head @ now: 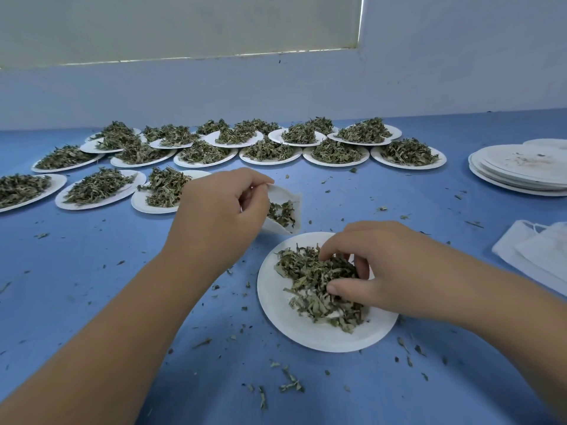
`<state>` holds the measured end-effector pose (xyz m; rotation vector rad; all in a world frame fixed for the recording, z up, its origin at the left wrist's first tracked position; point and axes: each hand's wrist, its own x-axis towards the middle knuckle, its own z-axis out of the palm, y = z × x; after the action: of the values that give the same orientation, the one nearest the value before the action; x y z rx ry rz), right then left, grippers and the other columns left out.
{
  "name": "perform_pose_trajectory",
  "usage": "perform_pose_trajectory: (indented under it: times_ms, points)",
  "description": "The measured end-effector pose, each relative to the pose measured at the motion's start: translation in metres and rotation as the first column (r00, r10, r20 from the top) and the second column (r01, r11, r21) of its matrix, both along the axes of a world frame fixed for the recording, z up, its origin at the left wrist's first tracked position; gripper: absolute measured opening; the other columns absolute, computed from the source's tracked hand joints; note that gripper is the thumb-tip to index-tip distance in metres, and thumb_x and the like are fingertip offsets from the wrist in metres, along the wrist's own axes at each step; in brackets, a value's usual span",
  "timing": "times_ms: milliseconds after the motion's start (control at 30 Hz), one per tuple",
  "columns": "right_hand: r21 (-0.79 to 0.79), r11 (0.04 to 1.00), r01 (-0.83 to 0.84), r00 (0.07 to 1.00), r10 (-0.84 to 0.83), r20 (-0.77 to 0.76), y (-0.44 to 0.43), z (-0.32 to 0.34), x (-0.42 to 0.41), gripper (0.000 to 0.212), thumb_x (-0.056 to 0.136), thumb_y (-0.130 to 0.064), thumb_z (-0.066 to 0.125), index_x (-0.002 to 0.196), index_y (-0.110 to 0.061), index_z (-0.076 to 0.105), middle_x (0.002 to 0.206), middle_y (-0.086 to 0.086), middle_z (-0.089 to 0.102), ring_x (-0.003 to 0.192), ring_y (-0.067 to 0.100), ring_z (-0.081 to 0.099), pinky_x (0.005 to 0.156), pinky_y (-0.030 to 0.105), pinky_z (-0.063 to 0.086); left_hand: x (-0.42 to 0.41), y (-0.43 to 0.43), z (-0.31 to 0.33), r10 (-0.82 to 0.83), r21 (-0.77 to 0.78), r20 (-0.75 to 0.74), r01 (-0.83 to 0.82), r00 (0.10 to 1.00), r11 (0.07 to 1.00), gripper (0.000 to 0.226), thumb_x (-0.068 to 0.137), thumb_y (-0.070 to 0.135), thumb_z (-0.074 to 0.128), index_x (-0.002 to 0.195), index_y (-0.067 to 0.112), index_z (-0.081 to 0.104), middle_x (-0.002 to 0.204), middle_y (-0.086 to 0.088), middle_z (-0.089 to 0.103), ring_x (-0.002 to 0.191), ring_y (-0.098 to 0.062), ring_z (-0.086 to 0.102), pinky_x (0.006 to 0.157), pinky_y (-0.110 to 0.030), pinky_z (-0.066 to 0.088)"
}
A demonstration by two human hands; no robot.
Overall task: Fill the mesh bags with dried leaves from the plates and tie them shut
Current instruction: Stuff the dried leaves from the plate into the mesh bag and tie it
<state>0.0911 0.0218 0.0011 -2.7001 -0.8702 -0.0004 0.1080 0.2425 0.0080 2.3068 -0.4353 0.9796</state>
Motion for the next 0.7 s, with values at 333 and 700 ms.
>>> perform_pose_trajectory:
  times_ms: [333,700]
  points:
    - [0.088,0.996,0.031,1.0,-0.031,0.003,0.0054,-0.0017,-0.003,0.018,0.086,-0.04,0.06,0.103,-0.044,0.061,0.072,-0.02,0.047,0.079,-0.008,0.049,0.056,0.014,0.038,-0.0011,-0.0042,-0.0015,-0.014,0.055,-0.001,0.014,1.0,0.998,0.017,0.089,0.01,0.059,0.095,0.01,0.075,0.053,0.001,0.053,0.055,-0.005,0.046,0.052,-0.006,0.032]
    - [0.24,0.969,0.066,0.997,-0.055,-0.051,0.0037,0.0029,-0.0026,0.015,0.078,-0.033,0.062,0.083,-0.047,0.06,0.067,-0.012,0.058,0.061,0.007,0.056,0.058,0.024,0.049,-0.003,-0.0074,0.0002,-0.011,0.085,-0.008,0.012,1.0,0.996,0.022,0.086,0.016,0.055,0.09,0.01,0.075,0.052,0.005,0.05,0.054,0.001,0.046,0.055,-0.005,0.033]
